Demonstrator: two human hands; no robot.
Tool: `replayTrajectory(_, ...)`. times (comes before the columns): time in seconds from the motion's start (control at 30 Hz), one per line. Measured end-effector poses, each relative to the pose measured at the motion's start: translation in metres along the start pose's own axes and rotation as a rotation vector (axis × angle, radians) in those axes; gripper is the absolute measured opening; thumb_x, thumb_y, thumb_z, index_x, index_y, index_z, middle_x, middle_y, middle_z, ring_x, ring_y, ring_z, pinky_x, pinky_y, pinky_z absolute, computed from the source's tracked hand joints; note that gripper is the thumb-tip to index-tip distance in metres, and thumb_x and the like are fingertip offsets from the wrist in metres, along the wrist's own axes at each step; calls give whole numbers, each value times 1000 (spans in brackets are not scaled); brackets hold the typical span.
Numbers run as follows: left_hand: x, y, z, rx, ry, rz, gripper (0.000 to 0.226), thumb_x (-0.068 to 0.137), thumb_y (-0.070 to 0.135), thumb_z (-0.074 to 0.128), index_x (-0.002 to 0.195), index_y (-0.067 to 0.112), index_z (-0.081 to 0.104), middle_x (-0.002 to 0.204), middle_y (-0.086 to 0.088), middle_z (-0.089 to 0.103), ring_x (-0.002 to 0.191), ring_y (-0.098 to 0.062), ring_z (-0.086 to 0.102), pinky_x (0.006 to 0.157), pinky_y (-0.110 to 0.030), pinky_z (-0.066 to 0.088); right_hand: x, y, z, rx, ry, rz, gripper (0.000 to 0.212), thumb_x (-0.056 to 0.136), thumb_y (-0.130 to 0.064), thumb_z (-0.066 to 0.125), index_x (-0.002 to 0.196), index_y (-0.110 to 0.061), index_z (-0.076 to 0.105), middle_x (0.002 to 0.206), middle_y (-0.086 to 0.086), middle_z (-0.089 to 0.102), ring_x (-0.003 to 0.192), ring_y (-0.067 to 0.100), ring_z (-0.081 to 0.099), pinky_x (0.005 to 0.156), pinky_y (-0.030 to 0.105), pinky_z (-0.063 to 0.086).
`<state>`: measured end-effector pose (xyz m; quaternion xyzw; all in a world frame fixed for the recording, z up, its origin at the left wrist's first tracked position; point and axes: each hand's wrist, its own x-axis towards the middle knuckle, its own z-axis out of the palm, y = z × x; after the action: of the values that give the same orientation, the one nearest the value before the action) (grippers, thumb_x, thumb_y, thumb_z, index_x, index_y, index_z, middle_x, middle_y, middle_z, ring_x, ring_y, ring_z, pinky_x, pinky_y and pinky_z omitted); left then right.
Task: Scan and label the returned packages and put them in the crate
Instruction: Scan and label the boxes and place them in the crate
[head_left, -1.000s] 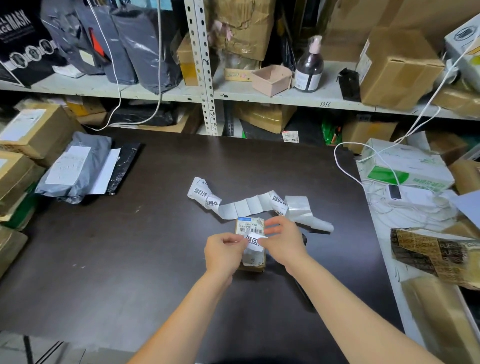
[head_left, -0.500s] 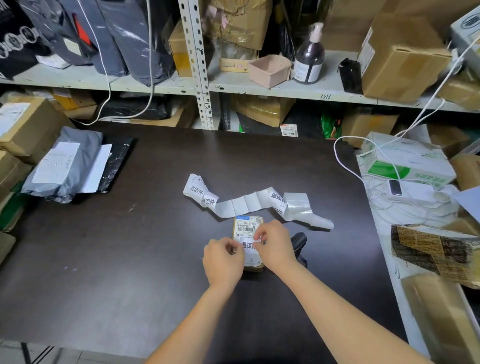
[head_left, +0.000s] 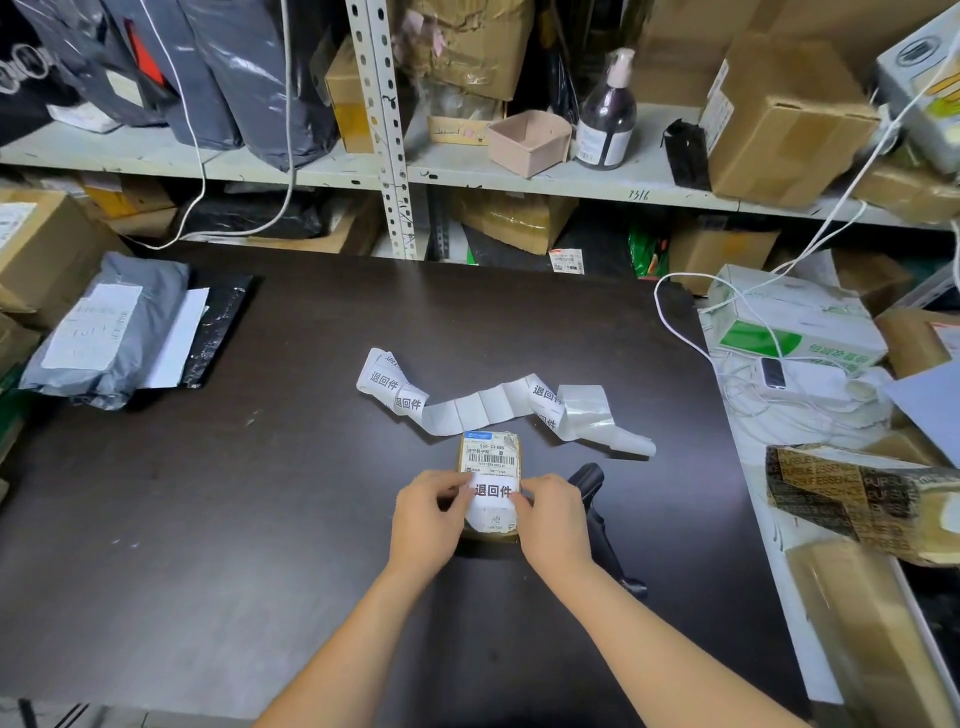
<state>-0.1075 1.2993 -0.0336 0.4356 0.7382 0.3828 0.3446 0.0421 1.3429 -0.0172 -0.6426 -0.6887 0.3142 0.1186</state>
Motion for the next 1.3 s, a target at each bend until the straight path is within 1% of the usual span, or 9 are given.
replayTrajectory(0.13, -6, 0, -5, -107, -47, -119, 37, 91, 17, 69, 126, 28, 62, 109, 17, 70, 95, 2, 68, 87, -23, 54, -8, -7, 3, 109, 22, 54, 24, 98, -9, 53, 108, -9, 76, 103, 7, 75, 88, 21, 69, 78, 41, 58)
replayTrajectory(0.37, -20, -5, -23, -199, -127, -86, 31, 96, 9, 59, 122, 20, 71, 111, 13, 74, 102, -1, 68, 95, -29, 54, -27, -18, 5, 311, 31, 123, 30, 93, -4, 60, 117, -15, 74, 109, -3, 76, 76, -5, 63, 73, 16, 53)
replayTrajectory(0.53, -35, -15, -49, -264, -60, -69, 35, 95, 10, 63, 130, 16, 66, 120, 7, 69, 107, -5, 66, 95, -24, 52, -47, -41, 8, 381, 32, 85, 28, 91, -5, 62, 111, -20, 75, 85, -27, 67, 70, -25, 58, 55, 1, 44)
replayTrajectory(0.67, -67, -21, -88, -278, 8, -42, 36, 95, 14, 65, 131, 19, 65, 118, 9, 68, 111, -7, 64, 99, -28, 49, -71, -68, 15, 407, -26, 0, 27, 92, -7, 63, 106, -29, 70, 78, -31, 61, 68, -20, 61, 55, 2, 44)
replayTrajectory(0.9, -178, -37, -165, -236, 318, -99, 38, 94, 13, 67, 126, 32, 64, 117, 9, 66, 104, 12, 60, 86, -1, 40, -134, -118, 53, 488, -292, -260, 29, 89, -9, 65, 100, -36, 70, 82, -29, 72, 79, -8, 69, 60, 8, 49)
replayTrajectory(1.0, -239, -46, -187, -251, 449, -179, 41, 94, 9, 65, 130, 27, 62, 119, 3, 65, 103, 1, 62, 84, -3, 43, -172, -133, 78, 508, -402, -368, 28, 86, -10, 69, 98, -36, 71, 79, -36, 69, 78, -10, 68, 66, 9, 52)
replayTrajectory(1.13, -332, -73, -221, -225, 626, -310, 44, 95, 5, 63, 137, 14, 57, 123, 5, 60, 111, -2, 57, 93, -1, 34, -244, -159, 125, 468, -625, -461, 26, 85, -9, 72, 101, -30, 71, 96, -15, 74, 87, 5, 72, 82, 27, 57)
replayTrajectory(1.23, -399, -101, -241, -229, 739, -392, 44, 96, 5, 60, 139, 15, 57, 125, 0, 60, 113, -3, 56, 95, -2, 33, -302, -179, 156, 404, -786, -557, 30, 86, -6, 72, 115, -16, 72, 100, -6, 75, 88, 7, 73, 77, 23, 56)
replayTrajectory(1.3, -438, -122, -251, -295, 815, -432, 45, 97, 7, 58, 141, 17, 56, 126, 0, 60, 118, -6, 56, 103, -12, 38, -337, -193, 177, 347, -858, -628, 31, 86, -7, 73, 115, -17, 71, 101, -5, 75, 88, 4, 73, 74, 20, 56)
